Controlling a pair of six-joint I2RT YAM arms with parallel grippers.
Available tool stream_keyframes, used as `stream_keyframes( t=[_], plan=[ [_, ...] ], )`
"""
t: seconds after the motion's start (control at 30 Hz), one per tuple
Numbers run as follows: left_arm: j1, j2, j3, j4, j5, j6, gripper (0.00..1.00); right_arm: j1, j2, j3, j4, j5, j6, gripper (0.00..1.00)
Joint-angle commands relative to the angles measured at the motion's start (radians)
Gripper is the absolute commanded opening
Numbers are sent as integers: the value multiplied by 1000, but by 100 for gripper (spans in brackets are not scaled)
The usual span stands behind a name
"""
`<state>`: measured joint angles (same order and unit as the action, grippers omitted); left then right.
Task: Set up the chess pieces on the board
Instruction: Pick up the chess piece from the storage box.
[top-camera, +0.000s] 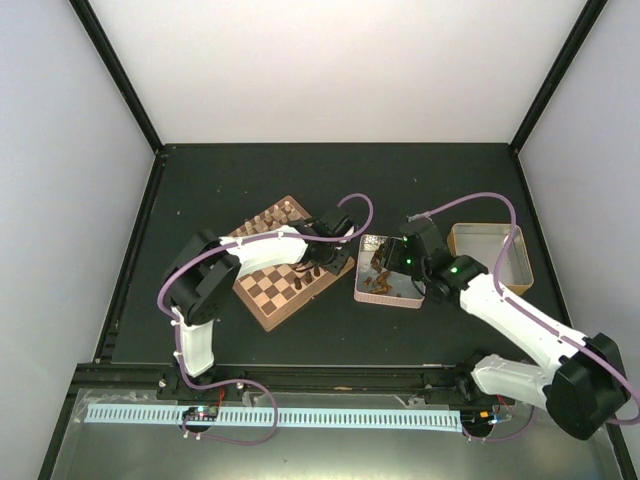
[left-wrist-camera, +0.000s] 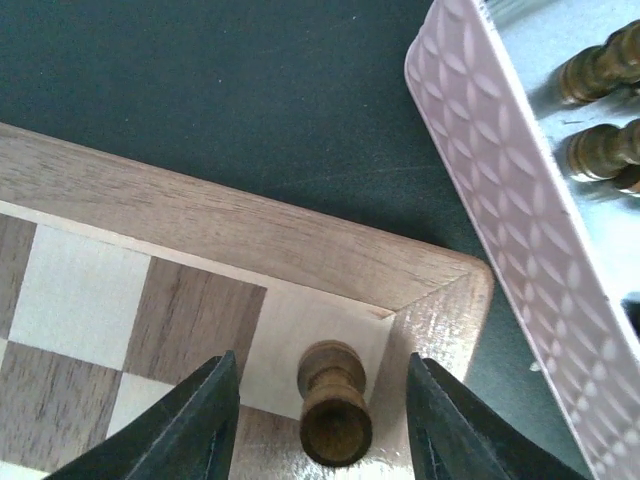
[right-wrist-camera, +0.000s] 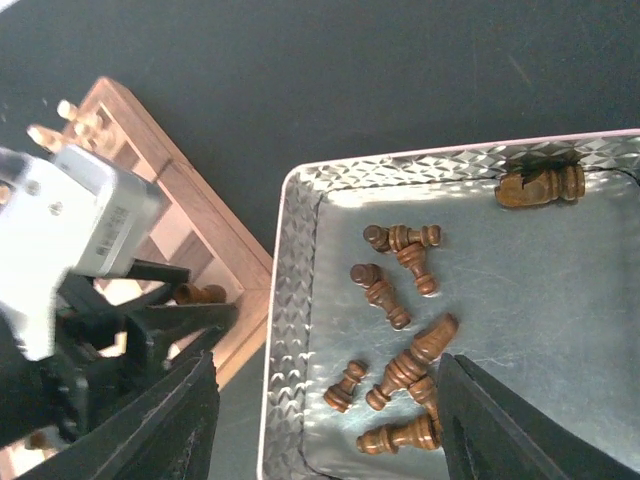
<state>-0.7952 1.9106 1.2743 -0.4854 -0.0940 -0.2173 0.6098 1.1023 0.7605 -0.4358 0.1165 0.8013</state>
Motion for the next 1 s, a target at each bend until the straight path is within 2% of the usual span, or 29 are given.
stream_keyframes(
  t=[0.0, 0.2, 0.47, 0.77, 0.97],
  plan=[
    [2, -96, 19, -4, 37, -8, 50, -7, 63, 3, 28, -17, -57, 58],
    [30, -274, -61, 26, 38, -60, 55, -17, 233, 73, 13, -54, -162, 43],
    [108, -555, -239, 61, 4, -167, 59, -20, 420, 179, 9, -67, -276, 37],
    [174, -779, -381, 48, -5, -206, 61, -19, 562, 238, -16, -63, -313, 34],
    [197, -873, -444, 33, -13, -214, 62, -19, 621, 256, -15, -38, -333, 23]
  ],
)
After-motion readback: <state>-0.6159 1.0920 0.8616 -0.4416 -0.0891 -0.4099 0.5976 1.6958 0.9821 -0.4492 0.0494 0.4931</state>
